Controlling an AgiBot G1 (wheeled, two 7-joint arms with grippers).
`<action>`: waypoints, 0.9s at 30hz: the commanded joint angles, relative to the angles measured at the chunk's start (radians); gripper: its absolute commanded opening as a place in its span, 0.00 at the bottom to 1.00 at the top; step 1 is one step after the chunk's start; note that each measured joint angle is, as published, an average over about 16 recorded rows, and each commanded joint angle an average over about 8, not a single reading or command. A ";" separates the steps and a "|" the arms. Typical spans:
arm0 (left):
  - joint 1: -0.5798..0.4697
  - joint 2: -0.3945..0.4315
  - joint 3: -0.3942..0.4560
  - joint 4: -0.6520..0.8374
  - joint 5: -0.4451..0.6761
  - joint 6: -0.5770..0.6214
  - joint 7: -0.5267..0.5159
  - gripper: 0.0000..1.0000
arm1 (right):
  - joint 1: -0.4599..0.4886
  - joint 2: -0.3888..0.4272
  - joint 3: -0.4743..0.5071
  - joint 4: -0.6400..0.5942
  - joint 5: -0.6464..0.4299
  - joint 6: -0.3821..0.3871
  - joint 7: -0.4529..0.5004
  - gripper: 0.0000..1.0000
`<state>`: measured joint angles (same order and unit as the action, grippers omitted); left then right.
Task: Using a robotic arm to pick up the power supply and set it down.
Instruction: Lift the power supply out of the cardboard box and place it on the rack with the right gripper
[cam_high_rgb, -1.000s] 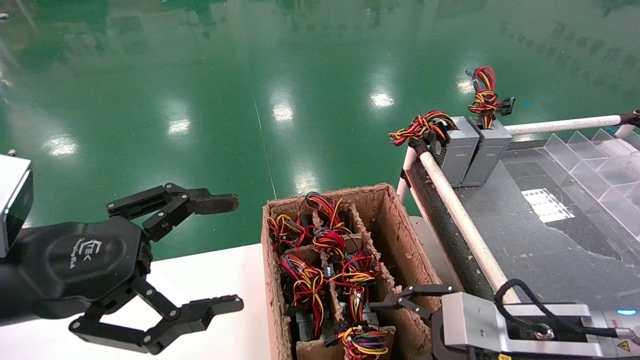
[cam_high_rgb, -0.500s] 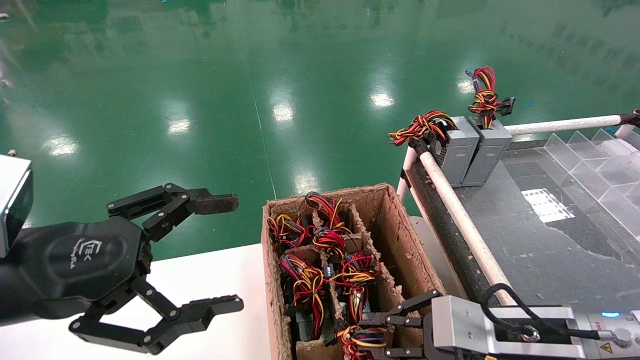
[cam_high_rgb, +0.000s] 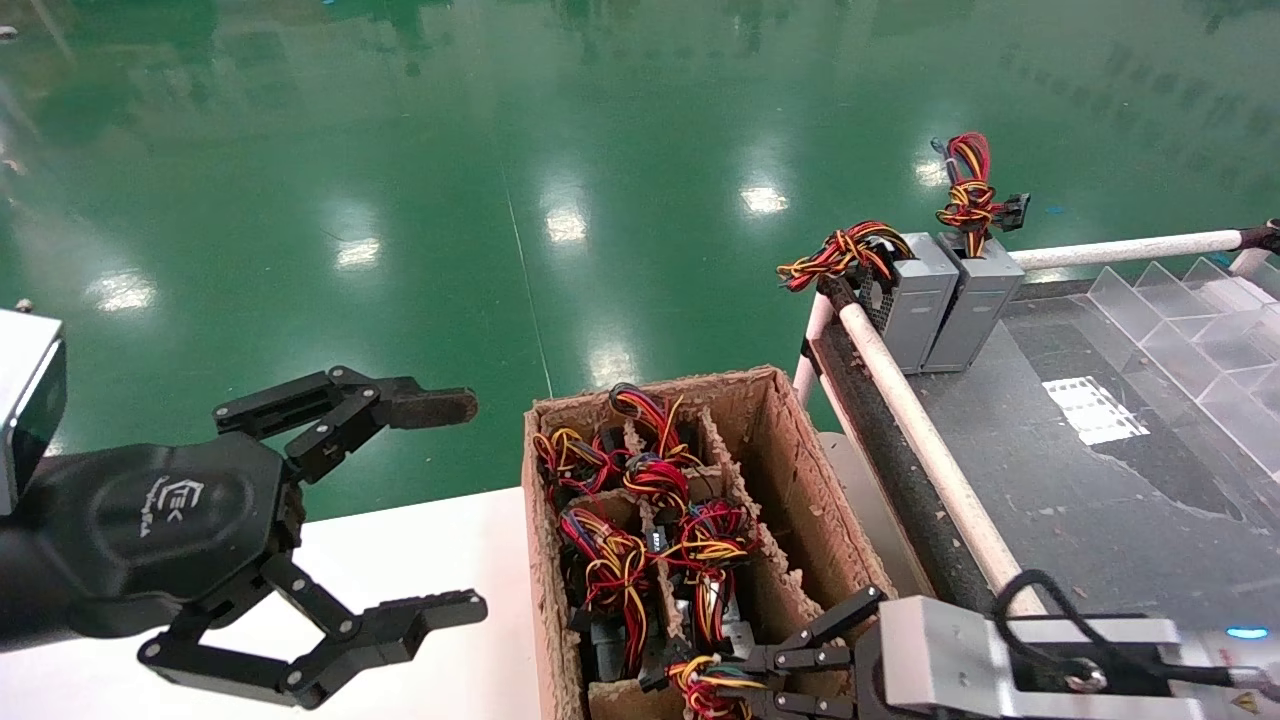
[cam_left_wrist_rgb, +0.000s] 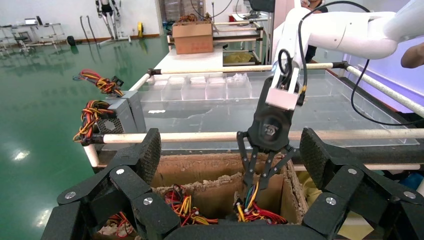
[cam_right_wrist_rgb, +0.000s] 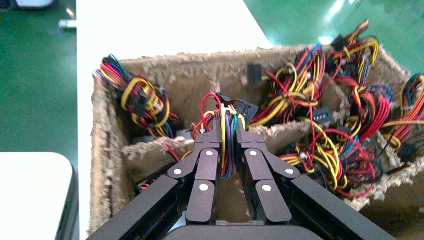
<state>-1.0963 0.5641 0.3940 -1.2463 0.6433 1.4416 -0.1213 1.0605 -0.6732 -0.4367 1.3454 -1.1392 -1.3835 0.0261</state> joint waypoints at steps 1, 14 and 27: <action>0.000 0.000 0.000 0.000 0.000 0.000 0.000 1.00 | 0.003 0.006 0.006 0.001 0.019 -0.012 0.000 0.00; 0.000 0.000 0.000 0.000 0.000 0.000 0.000 1.00 | 0.018 0.110 0.130 -0.001 0.179 -0.007 -0.016 0.00; 0.000 0.000 0.000 0.000 0.000 0.000 0.000 1.00 | 0.030 0.242 0.327 -0.036 0.364 0.085 -0.046 0.00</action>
<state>-1.0963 0.5640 0.3941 -1.2463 0.6433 1.4416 -0.1213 1.0903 -0.4351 -0.1188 1.2981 -0.7914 -1.3019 -0.0278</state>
